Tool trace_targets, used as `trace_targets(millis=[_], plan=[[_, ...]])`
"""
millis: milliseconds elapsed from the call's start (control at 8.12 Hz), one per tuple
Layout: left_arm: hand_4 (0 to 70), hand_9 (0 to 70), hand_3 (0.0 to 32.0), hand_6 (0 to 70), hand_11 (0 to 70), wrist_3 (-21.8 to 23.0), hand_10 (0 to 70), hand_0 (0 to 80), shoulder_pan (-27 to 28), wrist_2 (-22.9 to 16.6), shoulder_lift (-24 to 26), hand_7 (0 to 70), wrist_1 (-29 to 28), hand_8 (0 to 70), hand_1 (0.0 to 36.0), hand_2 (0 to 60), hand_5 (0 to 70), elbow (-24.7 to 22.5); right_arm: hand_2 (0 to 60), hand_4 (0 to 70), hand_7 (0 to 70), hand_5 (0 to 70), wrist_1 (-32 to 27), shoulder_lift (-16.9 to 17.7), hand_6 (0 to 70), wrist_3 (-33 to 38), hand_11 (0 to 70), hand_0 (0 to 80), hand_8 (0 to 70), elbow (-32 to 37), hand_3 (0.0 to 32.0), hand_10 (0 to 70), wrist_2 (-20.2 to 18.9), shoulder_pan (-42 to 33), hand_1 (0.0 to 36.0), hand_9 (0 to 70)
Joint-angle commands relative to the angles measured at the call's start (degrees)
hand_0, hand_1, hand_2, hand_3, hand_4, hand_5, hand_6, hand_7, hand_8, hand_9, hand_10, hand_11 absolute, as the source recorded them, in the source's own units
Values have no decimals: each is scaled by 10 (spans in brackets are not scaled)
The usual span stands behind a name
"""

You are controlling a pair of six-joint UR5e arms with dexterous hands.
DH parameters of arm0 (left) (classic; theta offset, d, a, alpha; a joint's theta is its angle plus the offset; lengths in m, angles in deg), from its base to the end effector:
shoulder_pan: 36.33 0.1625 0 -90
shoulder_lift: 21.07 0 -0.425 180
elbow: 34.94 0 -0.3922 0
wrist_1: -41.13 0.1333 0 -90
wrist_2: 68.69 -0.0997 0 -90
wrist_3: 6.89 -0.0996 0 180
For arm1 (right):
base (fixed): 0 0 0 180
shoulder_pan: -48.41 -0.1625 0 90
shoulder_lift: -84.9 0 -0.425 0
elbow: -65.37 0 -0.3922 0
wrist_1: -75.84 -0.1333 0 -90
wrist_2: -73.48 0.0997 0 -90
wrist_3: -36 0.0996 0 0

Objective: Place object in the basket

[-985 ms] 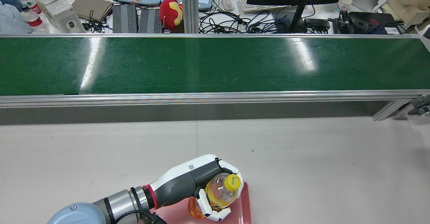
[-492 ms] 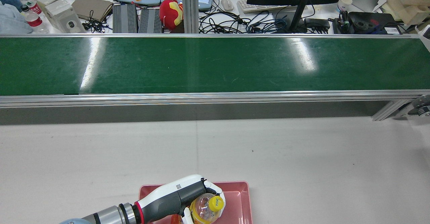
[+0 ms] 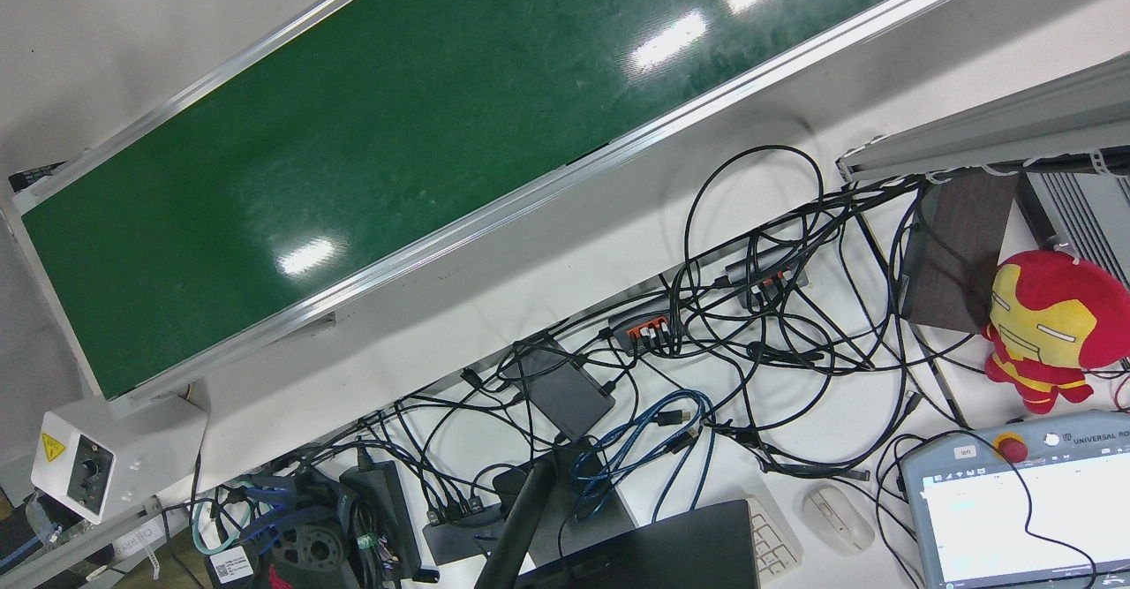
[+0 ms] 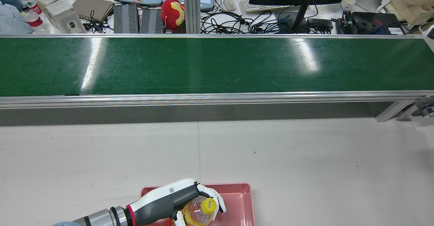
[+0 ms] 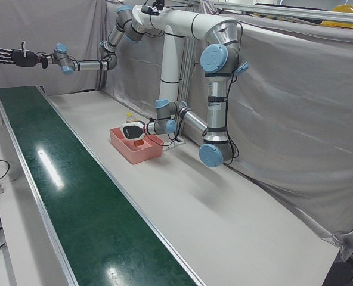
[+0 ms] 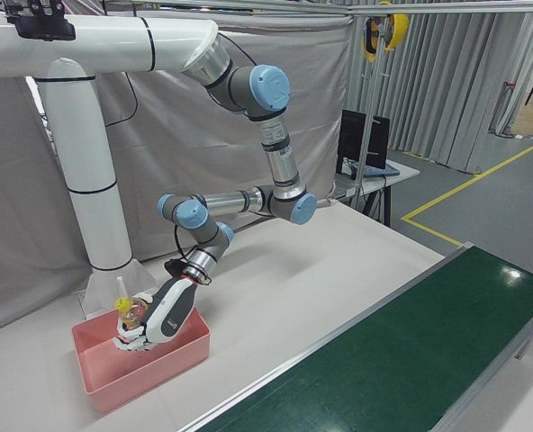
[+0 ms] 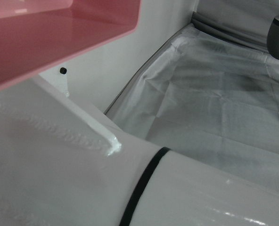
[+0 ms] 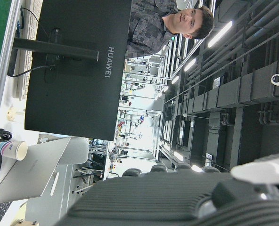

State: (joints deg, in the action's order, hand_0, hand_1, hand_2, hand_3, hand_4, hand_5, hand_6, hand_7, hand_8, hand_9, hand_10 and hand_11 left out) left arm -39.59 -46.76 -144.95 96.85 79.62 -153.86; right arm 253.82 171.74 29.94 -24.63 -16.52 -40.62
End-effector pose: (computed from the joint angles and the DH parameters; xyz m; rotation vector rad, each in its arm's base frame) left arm 0.4995 -0.2515 0.2739 -0.6390 1.9136 -1.0096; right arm 0.1244 -0.5254 0.6555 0.1004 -2.2582 2.0609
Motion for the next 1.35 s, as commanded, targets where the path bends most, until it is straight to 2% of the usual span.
trace_targets(millis=[0,123,369,615,985,1231], plan=[[95,232,0,0,233,-1,143,800,-1,1,-50,23,13,182,121,0,369,-59,0,0,0,0,-1,0,0,0,0,0,0,0,0,0,0,0,0,0],[66,209,0,0,182,-1,108,800,-4,1,-60,12,14,166,89,0,311,-72,0,0,0,0,0,0,0,0,0,0,0,0,0,0,0,0,0,0],[25,104,2,0,86,0,40,800,-5,1,-62,0,13,91,87,0,143,-75,0,0,0,0,0,0,0,0,0,0,0,0,0,0,0,0,0,0],[0,56,42,0,29,0,1,800,-6,1,-62,0,13,57,90,0,112,-75,0,0,0,0,0,0,0,0,0,0,0,0,0,0,0,0,0,0],[0,12,64,0,2,3,0,800,-9,0,-62,0,13,24,86,0,78,-83,0,0,0,0,0,0,0,0,0,0,0,0,0,0,0,0,0,0],[0,1,68,0,0,4,0,800,-43,0,-64,0,62,13,77,0,70,-143,0,0,0,0,0,0,0,0,0,0,0,0,0,0,0,0,0,0]])
